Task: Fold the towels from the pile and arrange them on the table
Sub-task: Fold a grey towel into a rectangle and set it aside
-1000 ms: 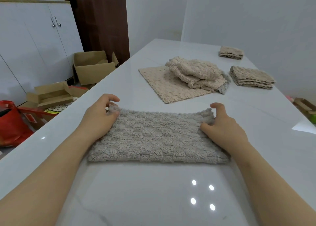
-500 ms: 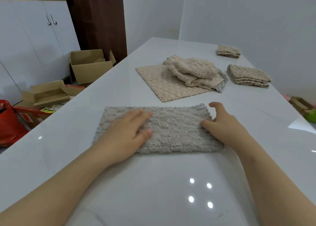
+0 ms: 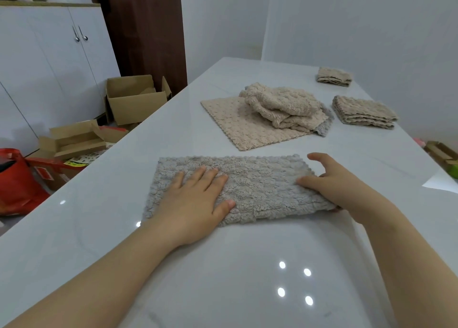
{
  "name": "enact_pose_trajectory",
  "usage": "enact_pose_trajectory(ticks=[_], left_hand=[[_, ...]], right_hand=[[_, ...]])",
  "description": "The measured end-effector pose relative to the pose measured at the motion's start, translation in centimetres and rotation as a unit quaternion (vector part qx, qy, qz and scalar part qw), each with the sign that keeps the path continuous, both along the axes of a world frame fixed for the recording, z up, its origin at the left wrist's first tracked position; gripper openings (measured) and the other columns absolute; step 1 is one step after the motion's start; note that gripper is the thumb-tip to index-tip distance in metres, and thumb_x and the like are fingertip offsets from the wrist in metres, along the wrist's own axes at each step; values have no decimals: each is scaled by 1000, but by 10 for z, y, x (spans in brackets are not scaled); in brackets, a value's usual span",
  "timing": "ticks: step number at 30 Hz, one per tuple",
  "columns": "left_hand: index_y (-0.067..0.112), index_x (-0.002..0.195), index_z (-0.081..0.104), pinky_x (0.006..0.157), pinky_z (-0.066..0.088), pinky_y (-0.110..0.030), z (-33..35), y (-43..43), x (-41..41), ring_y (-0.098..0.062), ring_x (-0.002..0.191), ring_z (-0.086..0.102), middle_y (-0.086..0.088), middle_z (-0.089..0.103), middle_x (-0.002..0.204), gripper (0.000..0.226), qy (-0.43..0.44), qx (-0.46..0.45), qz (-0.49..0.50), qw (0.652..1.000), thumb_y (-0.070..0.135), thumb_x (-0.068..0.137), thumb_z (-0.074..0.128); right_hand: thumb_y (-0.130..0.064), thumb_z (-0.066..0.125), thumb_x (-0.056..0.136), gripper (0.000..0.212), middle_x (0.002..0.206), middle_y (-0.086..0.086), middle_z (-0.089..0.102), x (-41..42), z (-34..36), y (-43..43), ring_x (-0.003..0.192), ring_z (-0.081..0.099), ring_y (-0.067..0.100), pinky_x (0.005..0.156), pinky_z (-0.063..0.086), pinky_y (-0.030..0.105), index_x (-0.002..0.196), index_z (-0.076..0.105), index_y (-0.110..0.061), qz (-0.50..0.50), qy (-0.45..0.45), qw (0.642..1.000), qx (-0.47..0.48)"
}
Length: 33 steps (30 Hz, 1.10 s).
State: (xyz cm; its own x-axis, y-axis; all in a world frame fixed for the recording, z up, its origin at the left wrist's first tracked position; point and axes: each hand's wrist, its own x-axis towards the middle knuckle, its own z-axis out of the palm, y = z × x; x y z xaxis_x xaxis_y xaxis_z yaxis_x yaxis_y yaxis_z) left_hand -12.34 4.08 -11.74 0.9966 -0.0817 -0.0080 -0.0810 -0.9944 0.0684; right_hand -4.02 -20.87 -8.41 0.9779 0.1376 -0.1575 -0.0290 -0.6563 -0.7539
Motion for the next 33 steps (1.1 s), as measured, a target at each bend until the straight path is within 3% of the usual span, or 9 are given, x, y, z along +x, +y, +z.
enact_pose_trajectory(ticks=[4,11,14,17,19,21,25,30,33], left_hand=[[32,147,2,113,-7,-37,3,4,0,-8,143,-9,11,-2,157,70,-35,-32,-10,999,66,87,10],[27,148,4,115,-5,-39,3,6,1,-7,142,-8,11,0,157,71,2,1,-36,999,64,87,11],[29,138,38,111,23,-37,16,8,0,-9,135,30,9,39,145,76,-67,-189,-2,980,75,78,25],[29,104,63,71,47,-25,34,20,3,0,79,60,9,70,103,53,-95,-574,118,805,69,77,42],[23,104,61,49,44,-21,42,34,5,-8,58,61,-2,74,89,54,-45,-691,181,698,66,84,36],[19,104,57,43,47,-21,45,44,3,-14,54,64,-8,74,81,57,-6,-729,211,651,66,87,29],[21,102,55,46,51,-24,43,48,4,-18,60,69,-9,73,84,50,18,-707,244,664,64,87,34],[39,111,53,52,46,-18,33,42,3,-11,62,63,-2,68,83,42,-56,-560,203,802,30,76,73],[41,93,62,58,50,-21,36,41,0,-13,66,65,0,68,73,38,-120,-553,166,807,11,73,73]], right_hand=[[-19,65,82,56,89,7,60,-3,5,3,77,61,22,67,50,35,129,40,-36,-5,-22,999,47],[-15,64,83,49,104,13,60,-8,18,13,81,60,28,62,50,35,126,45,-29,-33,-13,988,153],[-11,62,84,40,101,20,64,-18,32,29,77,61,26,69,52,40,119,50,-26,-31,-31,969,244],[-9,63,82,39,92,15,64,-29,48,63,73,62,24,62,50,35,114,51,-27,8,-53,952,300],[-12,64,82,41,87,10,63,-36,55,88,69,61,20,56,49,31,115,48,-29,60,-53,952,296],[-20,64,84,40,85,6,65,-42,57,107,61,60,16,49,47,26,118,44,-30,119,-25,943,311],[-39,55,89,25,85,-1,67,-46,52,120,51,58,11,44,43,22,112,50,-32,127,-12,928,351],[-30,54,91,1,77,-2,66,-37,40,110,44,52,6,41,39,19,91,55,-31,18,-36,937,346],[-26,54,90,3,75,-4,66,-37,30,108,43,52,5,41,38,17,91,55,-29,13,-41,949,312]])
